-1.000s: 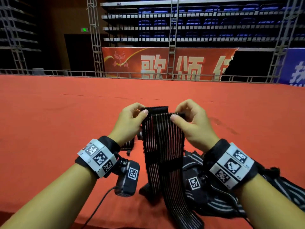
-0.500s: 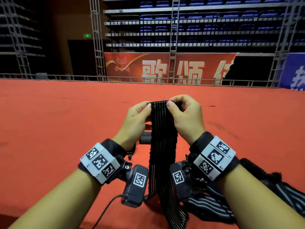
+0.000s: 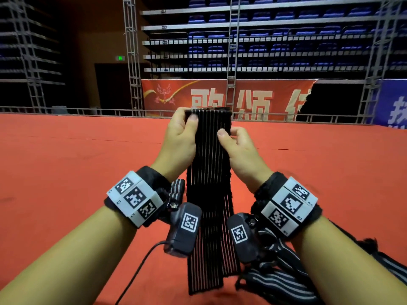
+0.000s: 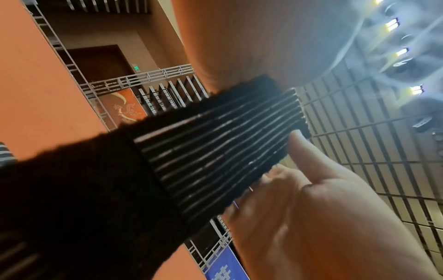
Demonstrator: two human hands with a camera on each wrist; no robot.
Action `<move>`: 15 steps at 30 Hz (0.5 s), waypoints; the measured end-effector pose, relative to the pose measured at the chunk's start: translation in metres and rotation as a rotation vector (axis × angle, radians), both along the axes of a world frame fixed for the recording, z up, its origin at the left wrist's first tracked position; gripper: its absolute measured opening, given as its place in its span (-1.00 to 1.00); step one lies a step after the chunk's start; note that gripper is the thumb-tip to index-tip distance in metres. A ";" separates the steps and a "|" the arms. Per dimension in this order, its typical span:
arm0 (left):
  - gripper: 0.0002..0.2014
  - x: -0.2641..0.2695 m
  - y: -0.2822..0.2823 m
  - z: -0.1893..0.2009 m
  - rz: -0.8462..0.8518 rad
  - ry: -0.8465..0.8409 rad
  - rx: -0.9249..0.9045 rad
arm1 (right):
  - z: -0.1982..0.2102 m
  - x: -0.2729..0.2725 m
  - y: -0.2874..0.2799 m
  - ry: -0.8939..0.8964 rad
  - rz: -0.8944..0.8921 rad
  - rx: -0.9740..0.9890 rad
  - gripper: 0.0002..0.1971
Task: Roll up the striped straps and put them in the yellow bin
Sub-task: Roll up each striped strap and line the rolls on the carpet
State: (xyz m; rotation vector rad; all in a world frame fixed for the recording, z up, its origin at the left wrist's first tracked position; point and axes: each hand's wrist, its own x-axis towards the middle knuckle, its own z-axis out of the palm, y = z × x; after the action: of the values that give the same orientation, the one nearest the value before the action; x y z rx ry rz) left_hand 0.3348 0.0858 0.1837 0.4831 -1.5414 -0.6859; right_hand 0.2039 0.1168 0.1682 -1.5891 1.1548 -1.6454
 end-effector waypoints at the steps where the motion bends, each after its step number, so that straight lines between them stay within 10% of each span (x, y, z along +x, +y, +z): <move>1: -0.85 -0.002 0.001 0.004 0.002 0.010 -0.005 | 0.001 0.003 0.002 -0.032 0.096 0.024 -0.71; 7: -0.91 -0.006 0.007 0.014 0.061 -0.002 -0.067 | 0.001 0.016 0.015 -0.055 0.298 -0.065 -0.77; 15: -0.91 0.000 0.018 -0.005 0.127 -0.135 -0.105 | 0.014 0.006 0.013 -0.063 0.054 -0.153 -0.87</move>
State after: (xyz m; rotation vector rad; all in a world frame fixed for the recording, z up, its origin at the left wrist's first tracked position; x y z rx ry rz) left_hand 0.3351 0.1038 0.1786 0.5526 -1.6487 -0.4798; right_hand 0.2103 0.1294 0.1820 -1.6348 0.9660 -1.7717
